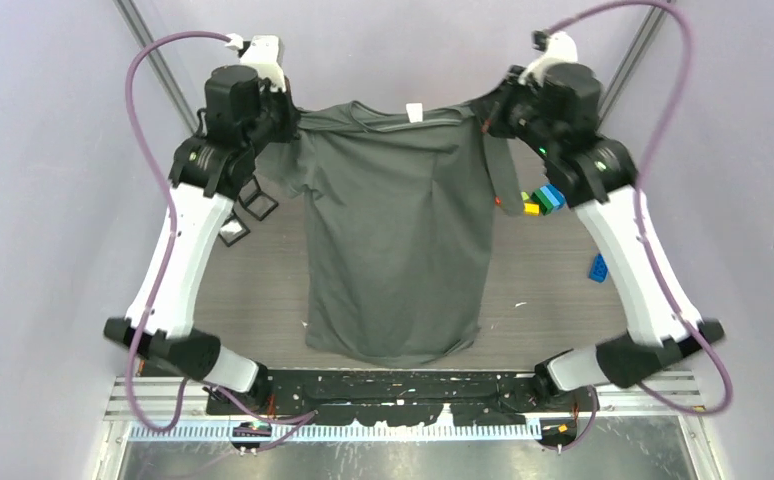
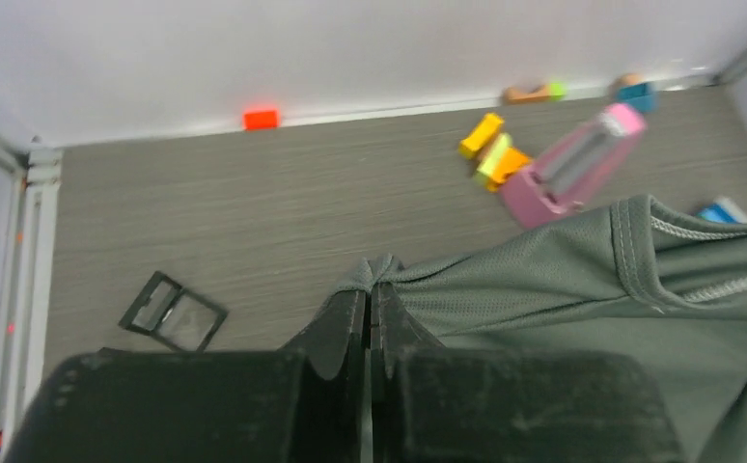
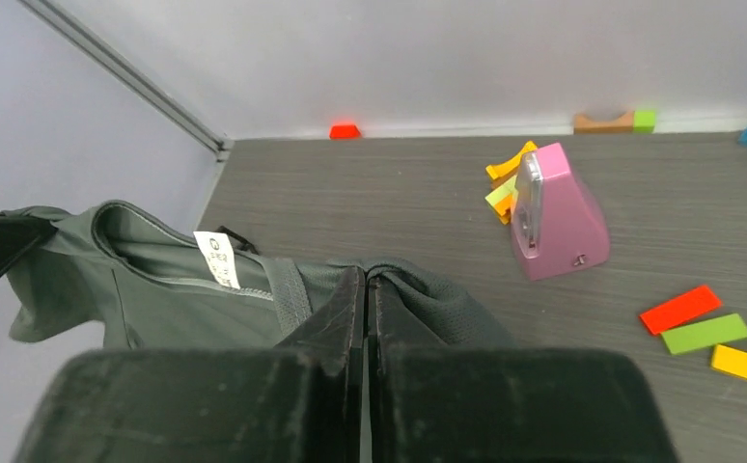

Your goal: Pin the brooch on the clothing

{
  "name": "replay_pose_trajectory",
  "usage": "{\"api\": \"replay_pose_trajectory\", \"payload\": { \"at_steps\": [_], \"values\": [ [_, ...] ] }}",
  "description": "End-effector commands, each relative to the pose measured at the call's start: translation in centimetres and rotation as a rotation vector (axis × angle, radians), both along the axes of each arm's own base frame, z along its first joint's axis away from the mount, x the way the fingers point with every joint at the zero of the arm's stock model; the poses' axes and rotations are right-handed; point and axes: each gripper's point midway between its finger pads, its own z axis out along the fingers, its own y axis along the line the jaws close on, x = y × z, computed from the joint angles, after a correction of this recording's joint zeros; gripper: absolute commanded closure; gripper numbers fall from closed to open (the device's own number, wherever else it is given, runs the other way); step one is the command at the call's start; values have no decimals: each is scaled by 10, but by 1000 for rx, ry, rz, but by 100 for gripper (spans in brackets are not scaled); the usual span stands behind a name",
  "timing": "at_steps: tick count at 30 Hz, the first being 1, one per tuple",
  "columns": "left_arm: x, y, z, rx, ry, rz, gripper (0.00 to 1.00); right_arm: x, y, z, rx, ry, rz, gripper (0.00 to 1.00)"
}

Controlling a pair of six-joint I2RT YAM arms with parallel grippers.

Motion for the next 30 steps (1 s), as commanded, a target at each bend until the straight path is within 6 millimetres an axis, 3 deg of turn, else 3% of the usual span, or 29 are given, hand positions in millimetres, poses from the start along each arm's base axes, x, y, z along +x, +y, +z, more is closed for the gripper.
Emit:
{"api": "replay_pose_trajectory", "payload": {
  "at_steps": [1,2,3,4,5,6,7,8,9,10,12,13,14,15,16,17,18,19,20,21,23,24,25,26,27,28,29,30],
  "values": [
    [27,43,61,-87,-164,93,100,57,22,34,85,-126,10,100],
    [30,48,72,-99,-178,95,100,57,26,60,117,-183,38,100],
    [31,52,86,-106,-208,96,100,76,31,52,116,-168,45,100],
    [29,57,101,-105,-240,97,100,72,27,87,154,-240,58,100],
    [28,58,114,-100,-272,88,100,88,32,84,159,-234,67,100],
    [25,59,127,-89,-309,72,100,81,29,115,191,-304,91,100],
    [23,59,137,-72,-340,60,100,94,33,114,197,-303,101,100],
    [18,60,146,-55,-373,50,100,84,30,140,222,-366,126,100],
    [14,60,153,-40,-397,40,100,92,33,139,225,-369,139,100],
    [5,60,160,-28,-422,27,100,83,33,156,238,-414,173,100],
    [-9,56,161,-15,-433,-12,100,81,40,156,231,-427,233,100],
    [-16,53,156,-15,-425,-33,100,74,41,159,224,-441,257,100],
    [-23,50,147,-19,-406,-53,100,80,49,136,199,-388,294,100],
    [-31,47,135,-26,-377,-79,100,65,48,144,195,-410,315,100],
    [-38,41,116,-47,-328,-113,100,77,57,102,170,-314,346,100],
    [-47,36,98,-72,-284,-139,100,59,55,103,159,-328,369,100],
    [-58,29,74,-109,-223,-175,100,54,55,65,148,-238,370,100],
    [-69,21,47,-151,-150,-214,100,50,54,48,145,-207,368,100],
    [-81,13,18,-197,-71,-253,100,43,51,-1,139,-99,355,100],
    [-93,5,-13,-253,21,-279,100,40,47,-26,151,-34,323,100],
    [-120,-10,-90,-382,240,-318,100,17,38,-150,151,258,261,100],
    [-136,-16,-122,-447,338,-330,100,2,33,-165,158,298,248,100],
    [-154,-21,-148,-506,420,-335,100,-18,28,-225,156,465,207,100],
    [-169,-22,-178,-558,523,-305,100,-32,24,-245,156,528,189,100],
    [-183,-21,-203,-605,621,-256,97,-58,20,-293,155,684,164,100],
    [-198,-23,-225,-650,713,-230,87,-72,19,-310,157,745,162,92],
    [-213,-25,-238,-684,779,-233,72,-99,17,-345,156,872,150,84],
    [-226,-26,-244,-704,821,-227,55,-113,17,-358,155,924,146,66]
  ]
}}
